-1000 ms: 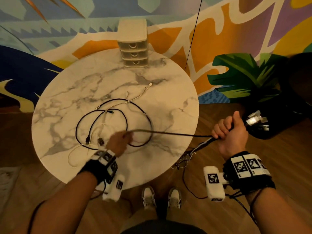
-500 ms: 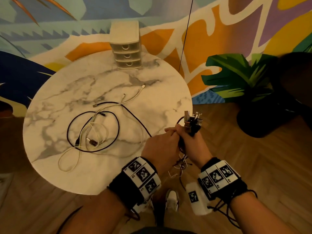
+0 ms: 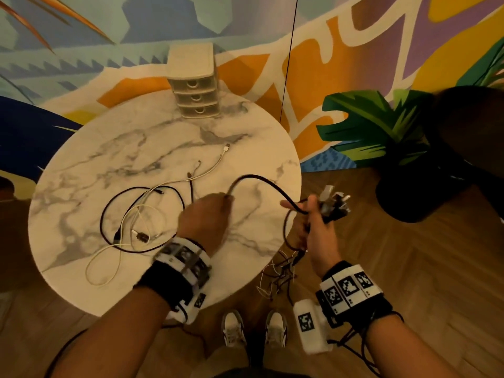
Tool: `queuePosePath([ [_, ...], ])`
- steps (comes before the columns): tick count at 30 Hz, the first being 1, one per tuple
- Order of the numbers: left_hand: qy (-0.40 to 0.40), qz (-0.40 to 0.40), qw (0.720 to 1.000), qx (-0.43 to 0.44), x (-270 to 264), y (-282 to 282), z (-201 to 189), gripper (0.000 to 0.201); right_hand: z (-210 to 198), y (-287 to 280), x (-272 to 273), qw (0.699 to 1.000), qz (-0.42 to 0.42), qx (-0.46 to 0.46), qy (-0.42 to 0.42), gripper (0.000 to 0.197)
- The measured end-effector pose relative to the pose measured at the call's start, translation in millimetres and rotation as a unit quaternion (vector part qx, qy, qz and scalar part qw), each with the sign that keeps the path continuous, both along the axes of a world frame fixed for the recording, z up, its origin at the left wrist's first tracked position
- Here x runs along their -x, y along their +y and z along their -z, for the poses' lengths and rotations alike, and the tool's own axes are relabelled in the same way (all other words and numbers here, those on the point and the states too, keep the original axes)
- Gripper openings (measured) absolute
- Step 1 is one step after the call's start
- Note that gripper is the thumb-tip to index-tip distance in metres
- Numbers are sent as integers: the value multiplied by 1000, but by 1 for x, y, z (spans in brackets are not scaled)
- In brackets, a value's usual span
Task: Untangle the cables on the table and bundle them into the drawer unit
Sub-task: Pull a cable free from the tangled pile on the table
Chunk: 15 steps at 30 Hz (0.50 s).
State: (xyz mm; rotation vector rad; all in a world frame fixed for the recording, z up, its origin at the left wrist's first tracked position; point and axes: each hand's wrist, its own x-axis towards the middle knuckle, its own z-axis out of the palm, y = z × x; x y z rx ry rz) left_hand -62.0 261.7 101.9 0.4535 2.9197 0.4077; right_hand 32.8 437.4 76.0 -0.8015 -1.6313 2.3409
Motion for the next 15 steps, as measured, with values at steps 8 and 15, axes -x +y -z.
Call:
queuePosePath([
  [8, -25, 76, 988, 133, -27, 18, 15, 43, 0, -24, -5, 999, -4, 46, 6, 68],
  [15, 28, 134, 977, 161, -39, 31, 5, 35, -3, -29, 3, 994, -68, -54, -73, 42],
])
